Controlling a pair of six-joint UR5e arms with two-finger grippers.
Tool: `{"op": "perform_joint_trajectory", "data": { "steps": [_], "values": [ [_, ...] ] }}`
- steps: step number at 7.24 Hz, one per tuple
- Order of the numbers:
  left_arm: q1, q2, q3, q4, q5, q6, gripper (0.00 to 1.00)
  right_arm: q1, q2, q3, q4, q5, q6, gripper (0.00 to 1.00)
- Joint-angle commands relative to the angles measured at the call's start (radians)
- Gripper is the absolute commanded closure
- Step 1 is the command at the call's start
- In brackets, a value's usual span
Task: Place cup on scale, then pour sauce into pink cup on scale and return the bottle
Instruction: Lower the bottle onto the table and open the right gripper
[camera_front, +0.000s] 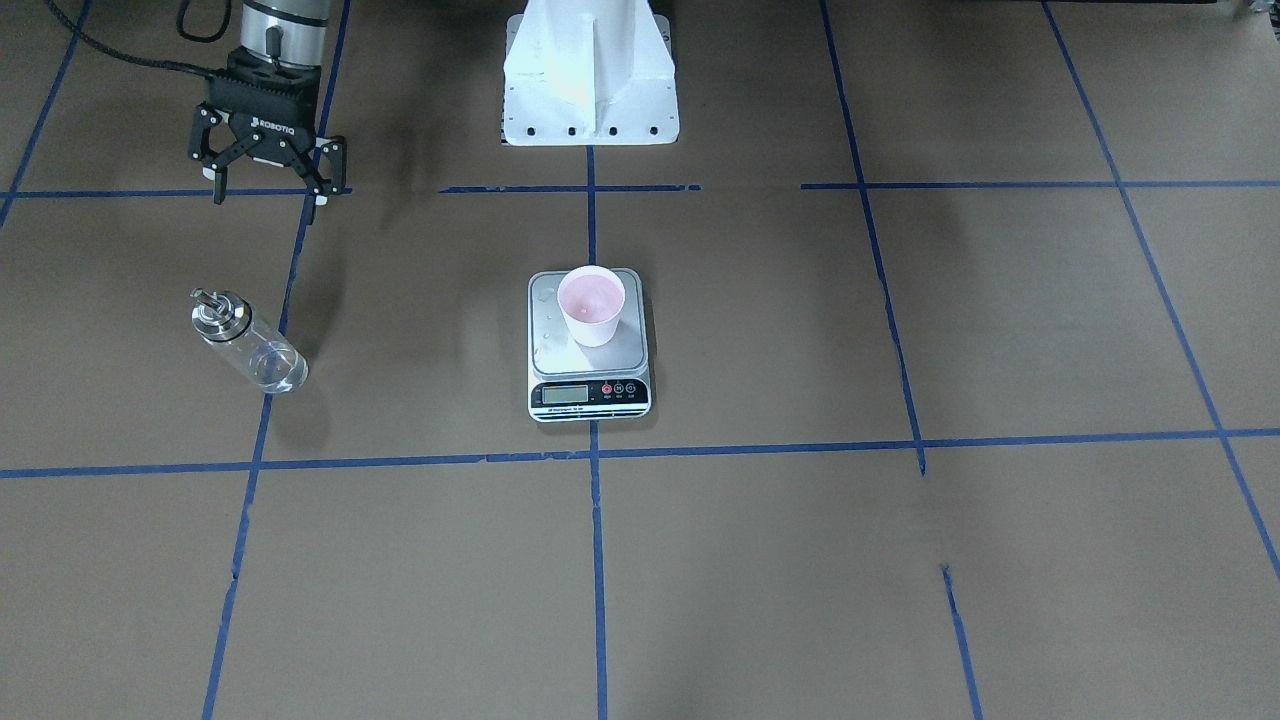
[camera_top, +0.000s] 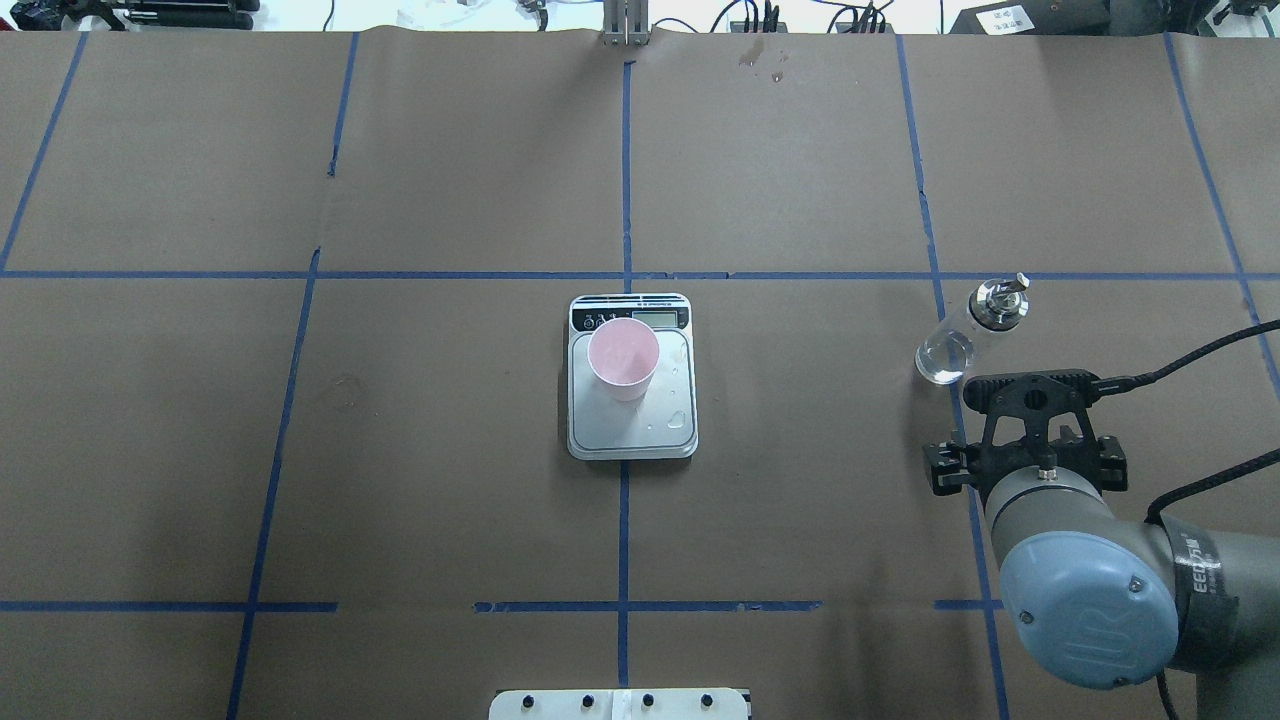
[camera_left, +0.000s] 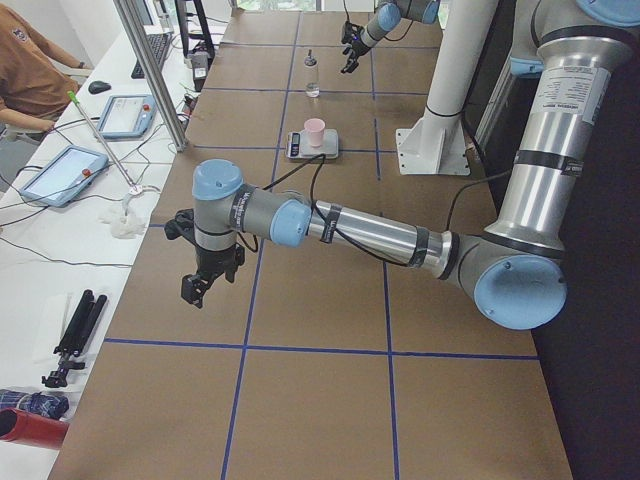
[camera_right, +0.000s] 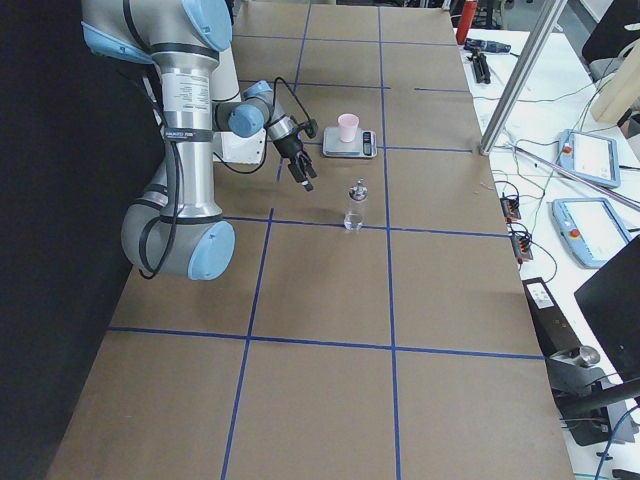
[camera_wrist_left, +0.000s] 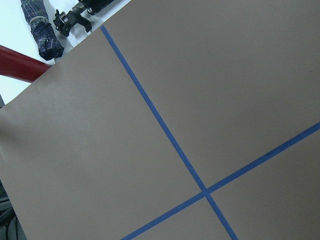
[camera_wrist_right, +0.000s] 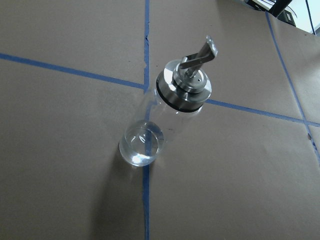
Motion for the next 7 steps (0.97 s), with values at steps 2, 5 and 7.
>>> {"op": "perform_joint_trajectory", "data": {
  "steps": [2, 5, 7],
  "values": [
    [0.0, 0.0, 0.0, -0.001, 0.0, 0.001, 0.0, 0.207, 0.309, 0.057, -0.367, 0.249, -0.3, 0.0],
    [0.0, -0.003, -0.003, 0.0, -0.003, 0.001, 0.0, 0.587, 0.325, 0.042, -0.339, 0.552, -0.757, 0.0],
    [0.0, 0.003, -0.002, 0.005, -0.003, 0.001, 0.0, 0.874, 0.302, -0.086, -0.261, 0.844, -1.058, 0.0]
  ]
}}
